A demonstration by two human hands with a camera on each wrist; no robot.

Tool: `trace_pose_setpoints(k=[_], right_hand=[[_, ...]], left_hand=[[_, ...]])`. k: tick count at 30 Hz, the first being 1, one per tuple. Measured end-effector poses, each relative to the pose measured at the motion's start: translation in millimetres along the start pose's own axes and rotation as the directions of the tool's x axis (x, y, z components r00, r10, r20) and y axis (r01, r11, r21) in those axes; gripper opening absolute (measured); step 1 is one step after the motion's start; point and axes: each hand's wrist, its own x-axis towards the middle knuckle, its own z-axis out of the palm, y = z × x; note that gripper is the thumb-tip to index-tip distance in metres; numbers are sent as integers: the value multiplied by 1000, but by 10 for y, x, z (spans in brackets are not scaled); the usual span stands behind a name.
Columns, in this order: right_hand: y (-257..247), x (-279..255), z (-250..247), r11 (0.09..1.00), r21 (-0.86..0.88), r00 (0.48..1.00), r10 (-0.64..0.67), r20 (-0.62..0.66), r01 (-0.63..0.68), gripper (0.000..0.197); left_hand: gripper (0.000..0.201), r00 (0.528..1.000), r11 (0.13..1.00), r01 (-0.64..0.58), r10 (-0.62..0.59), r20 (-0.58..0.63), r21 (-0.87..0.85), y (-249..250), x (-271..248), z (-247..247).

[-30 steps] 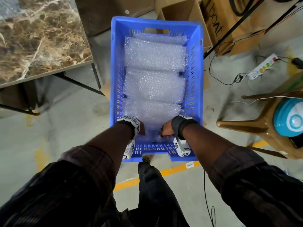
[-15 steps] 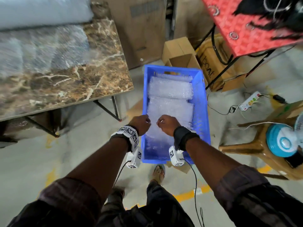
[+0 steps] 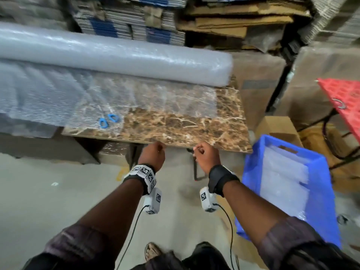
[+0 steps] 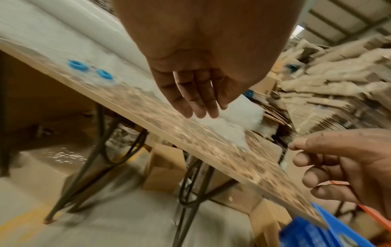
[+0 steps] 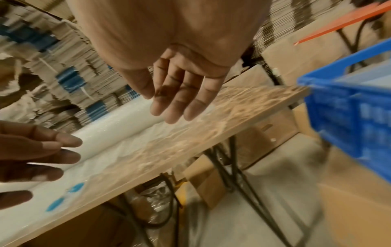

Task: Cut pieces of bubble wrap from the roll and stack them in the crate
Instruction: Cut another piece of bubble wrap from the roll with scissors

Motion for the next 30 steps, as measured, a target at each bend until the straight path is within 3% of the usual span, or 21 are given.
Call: trace_pose_setpoints(k=[6, 11, 15, 19, 22, 26, 30], right_hand=[[-865, 288, 759, 978, -55, 979, -197, 50, 200, 9], [-1198, 649, 1282, 963, -96, 954, -230, 195, 251, 24], [-1460, 1087, 1748, 950, -134, 920, -226, 320, 280, 5], [-1725, 1598, 2178, 922, -155, 831, -236, 503, 355, 12], [-1845, 1935, 2493, 902, -127, 757, -262, 598, 412, 11], [-1925, 2254, 2857, 881, -104, 697, -288, 657, 462, 13], [-1958, 2415, 3134, 851, -133, 625, -258, 737, 509, 21]], left_hand=[[16, 980, 989, 137, -143, -137, -49, -605, 146, -659], [17, 967, 981, 194, -196, -159, -31, -931, 353, -908], [23, 950, 962, 270, -271, -155, -31, -1215, 730, -1129], [36, 955, 946, 296, -295, -28, 135, -1428, 1218, -1232], [39, 934, 916, 356, -355, -41, 185, -1507, 1531, -1274], [40, 883, 885, 455, -435, -175, 96, -1543, 1846, -1298], [46, 818, 841, 539, -536, -209, -46, -1604, 2049, -1212]])
